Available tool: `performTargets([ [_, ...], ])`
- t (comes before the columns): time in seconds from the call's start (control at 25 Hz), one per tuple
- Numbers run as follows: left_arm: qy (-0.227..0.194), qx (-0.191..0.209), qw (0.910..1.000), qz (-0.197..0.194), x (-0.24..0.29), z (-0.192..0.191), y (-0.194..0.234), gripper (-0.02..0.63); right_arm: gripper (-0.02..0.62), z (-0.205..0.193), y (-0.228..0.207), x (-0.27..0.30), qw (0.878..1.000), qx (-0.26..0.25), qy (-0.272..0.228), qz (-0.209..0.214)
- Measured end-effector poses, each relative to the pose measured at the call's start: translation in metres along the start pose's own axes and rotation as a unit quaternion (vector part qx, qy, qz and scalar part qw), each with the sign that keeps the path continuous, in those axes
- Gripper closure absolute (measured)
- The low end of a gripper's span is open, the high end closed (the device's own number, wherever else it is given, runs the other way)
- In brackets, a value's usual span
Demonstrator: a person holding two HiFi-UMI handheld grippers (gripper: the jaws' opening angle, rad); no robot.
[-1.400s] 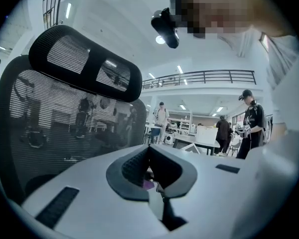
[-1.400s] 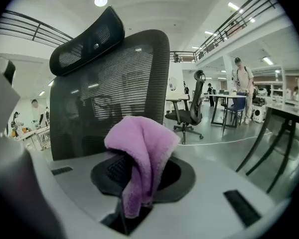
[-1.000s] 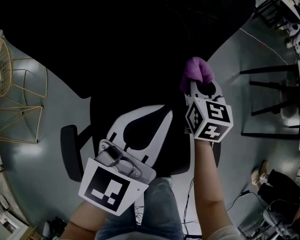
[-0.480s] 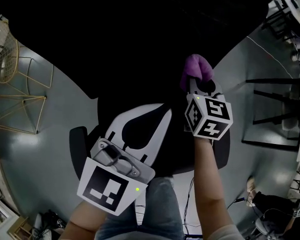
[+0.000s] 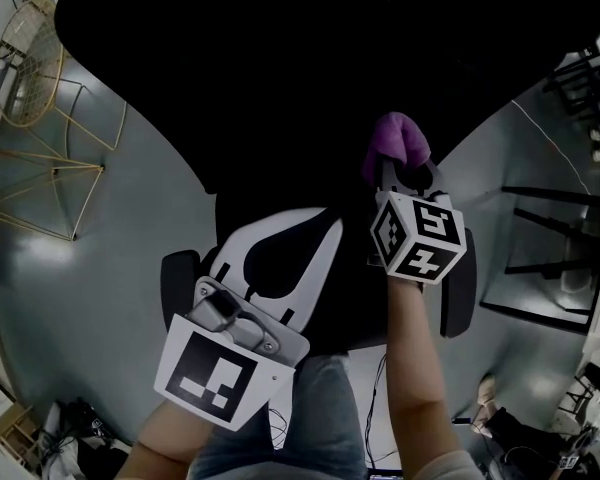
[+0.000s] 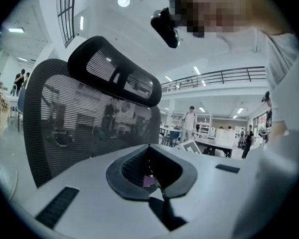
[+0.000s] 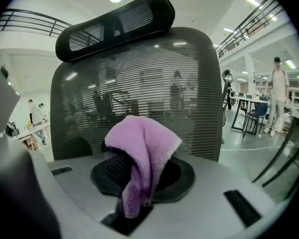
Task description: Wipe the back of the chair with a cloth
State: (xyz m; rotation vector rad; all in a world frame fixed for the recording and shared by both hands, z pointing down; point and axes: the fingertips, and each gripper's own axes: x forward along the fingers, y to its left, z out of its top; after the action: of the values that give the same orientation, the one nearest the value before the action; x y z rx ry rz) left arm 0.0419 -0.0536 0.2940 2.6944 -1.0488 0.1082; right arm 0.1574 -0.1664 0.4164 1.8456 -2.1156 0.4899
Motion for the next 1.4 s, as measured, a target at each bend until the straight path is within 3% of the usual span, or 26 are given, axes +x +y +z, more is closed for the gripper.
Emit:
performTargets([
  [0.52,-0.019,-0.012,0.9983,0.054,-0.056,0.001,0.044,0.594,0.497,-0.004,0.091,0.016,0.998,-0.027,0.007,0.052],
  [0.76,-0.026,-0.021,0.9967,0.074,-0.078,0.001,0.060,0.594,0.497,-0.006,0.113,0.017,0.998,-0.021,0.007,0.053],
  [1.4,-0.045,-0.033,0.9929,0.105,-0.127,0.001,0.089,0.594,0.495,-0.021,0.216,0.020,0.992,-0.048,0.023,0.113],
])
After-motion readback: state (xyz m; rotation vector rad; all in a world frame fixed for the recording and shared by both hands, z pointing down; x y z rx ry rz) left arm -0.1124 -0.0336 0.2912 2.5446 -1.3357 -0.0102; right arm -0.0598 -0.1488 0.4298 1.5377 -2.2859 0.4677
